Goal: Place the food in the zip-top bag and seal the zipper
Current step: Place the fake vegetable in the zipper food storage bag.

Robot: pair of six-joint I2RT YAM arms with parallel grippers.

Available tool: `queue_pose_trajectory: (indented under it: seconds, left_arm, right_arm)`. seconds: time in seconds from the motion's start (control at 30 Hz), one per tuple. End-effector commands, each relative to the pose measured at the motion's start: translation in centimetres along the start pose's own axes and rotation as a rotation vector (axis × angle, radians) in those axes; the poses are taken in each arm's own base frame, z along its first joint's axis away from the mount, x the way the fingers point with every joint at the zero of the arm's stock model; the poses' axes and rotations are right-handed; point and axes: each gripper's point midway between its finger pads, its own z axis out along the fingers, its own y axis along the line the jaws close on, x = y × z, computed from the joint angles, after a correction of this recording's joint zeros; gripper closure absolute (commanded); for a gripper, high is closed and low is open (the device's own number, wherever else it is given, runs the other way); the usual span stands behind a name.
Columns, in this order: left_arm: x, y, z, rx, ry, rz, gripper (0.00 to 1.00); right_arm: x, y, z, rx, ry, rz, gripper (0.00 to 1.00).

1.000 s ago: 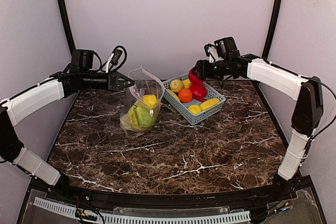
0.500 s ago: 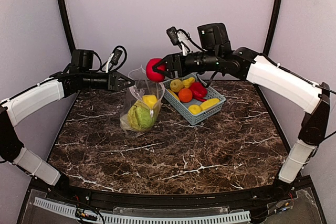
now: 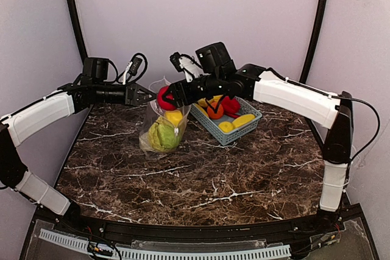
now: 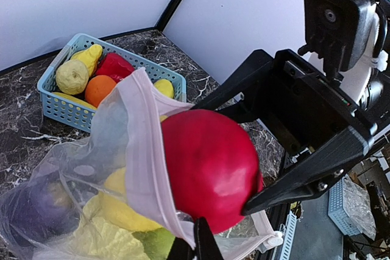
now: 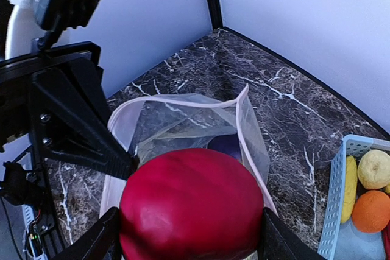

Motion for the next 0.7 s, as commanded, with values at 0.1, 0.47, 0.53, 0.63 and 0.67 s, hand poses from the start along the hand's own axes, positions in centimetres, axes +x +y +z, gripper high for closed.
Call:
queue_pose_trajectory:
  seconds: [0.1,0.47,0.53,0.63,0.67]
  left_arm:
    - [0.2,-0.4,0.0,0.024,0.0,0.003,0.99]
    - [0.1,-0.6,-0.1,0.025,-0.004,0.006,0.99]
    - [0.1,-0.6,-0.1,0.025,-0.004,0.007,0.99]
    - [0.1,-0.6,-0.1,0.026,-0.003,0.006,0.99]
    - [0.1,-0.6,-0.1,0.026,-0.004,0.007,0.99]
  right_arm:
    - [-1.3,-1.9,3.2,0.139,-0.047,0.012,0.31]
    - [-1.8,-1.8,5.4,0.13,-0.068,0.027,0.13]
    - [-1.7,-1.8,5.4,0.131,-0.066,0.026,0.1]
    - [-1.9,-1.7,5.1,0.13,-0.07,0.024,0.08]
    - [-2.0,-1.7,4.9,0.132,-0.074,0.025,0.08]
